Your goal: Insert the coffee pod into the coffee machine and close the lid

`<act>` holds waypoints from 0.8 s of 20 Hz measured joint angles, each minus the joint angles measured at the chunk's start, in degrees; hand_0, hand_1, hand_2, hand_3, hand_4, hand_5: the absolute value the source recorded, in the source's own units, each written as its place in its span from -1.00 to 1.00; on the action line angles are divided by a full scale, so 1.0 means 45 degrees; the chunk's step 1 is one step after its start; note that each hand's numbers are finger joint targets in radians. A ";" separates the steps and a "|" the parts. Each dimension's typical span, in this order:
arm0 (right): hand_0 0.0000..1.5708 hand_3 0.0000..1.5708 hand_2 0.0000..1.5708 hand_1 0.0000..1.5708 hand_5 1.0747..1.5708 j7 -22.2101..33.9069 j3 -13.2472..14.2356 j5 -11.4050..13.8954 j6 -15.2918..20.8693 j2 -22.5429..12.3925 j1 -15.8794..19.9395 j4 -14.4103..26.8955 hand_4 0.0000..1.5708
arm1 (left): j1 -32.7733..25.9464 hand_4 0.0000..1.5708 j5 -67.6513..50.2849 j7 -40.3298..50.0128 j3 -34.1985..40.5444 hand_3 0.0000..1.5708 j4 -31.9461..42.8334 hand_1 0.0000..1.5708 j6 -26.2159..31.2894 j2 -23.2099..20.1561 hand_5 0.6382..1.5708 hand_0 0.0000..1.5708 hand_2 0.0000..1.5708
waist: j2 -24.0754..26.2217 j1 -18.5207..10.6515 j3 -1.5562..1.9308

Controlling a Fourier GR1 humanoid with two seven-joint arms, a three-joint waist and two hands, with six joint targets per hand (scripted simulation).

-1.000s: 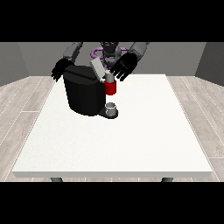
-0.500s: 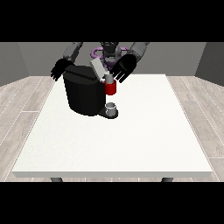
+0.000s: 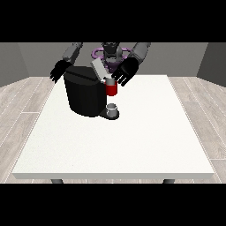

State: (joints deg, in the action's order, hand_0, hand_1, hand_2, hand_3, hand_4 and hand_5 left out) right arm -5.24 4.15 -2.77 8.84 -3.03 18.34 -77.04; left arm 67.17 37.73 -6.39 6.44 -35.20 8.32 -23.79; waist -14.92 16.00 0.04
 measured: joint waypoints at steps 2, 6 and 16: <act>-1.00 -1.00 -1.00 -1.00 1.00 0.0083 -0.0063 0.0098 0.0100 0.0030 0.0036 0.0005 -0.57 | 0.0090 -0.41 0.0013 0.0038 0.0028 0.39 0.0051 0.53 0.0070 -0.0032 1.00 0.53 0.56 | -0.0045 0.0034 -0.0004; -1.00 -1.00 -1.00 -1.00 1.00 0.0219 -0.0036 0.0045 -0.0057 -0.0128 0.0062 -0.0035 -0.44 | 0.0006 -0.42 0.0105 0.0035 0.0010 0.27 0.0099 0.44 0.0040 0.0000 1.00 0.44 0.49 | 0.0019 0.0065 -0.0003; -1.00 -1.00 -1.00 -1.00 1.00 0.0023 -0.0076 0.0070 0.0089 0.0041 -0.0008 -0.0151 -0.43 | -0.0019 -0.54 0.0385 -0.0415 -0.0071 0.21 0.0041 0.36 0.0044 -0.0269 1.00 0.36 0.42 | -0.0056 -0.0067 0.0008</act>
State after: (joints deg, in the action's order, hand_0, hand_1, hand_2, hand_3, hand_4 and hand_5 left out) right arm -5.13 3.81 -2.46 9.24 -2.84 18.30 -77.72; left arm 67.08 39.47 -8.25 6.12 -35.01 8.51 -25.00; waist -15.17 15.70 0.08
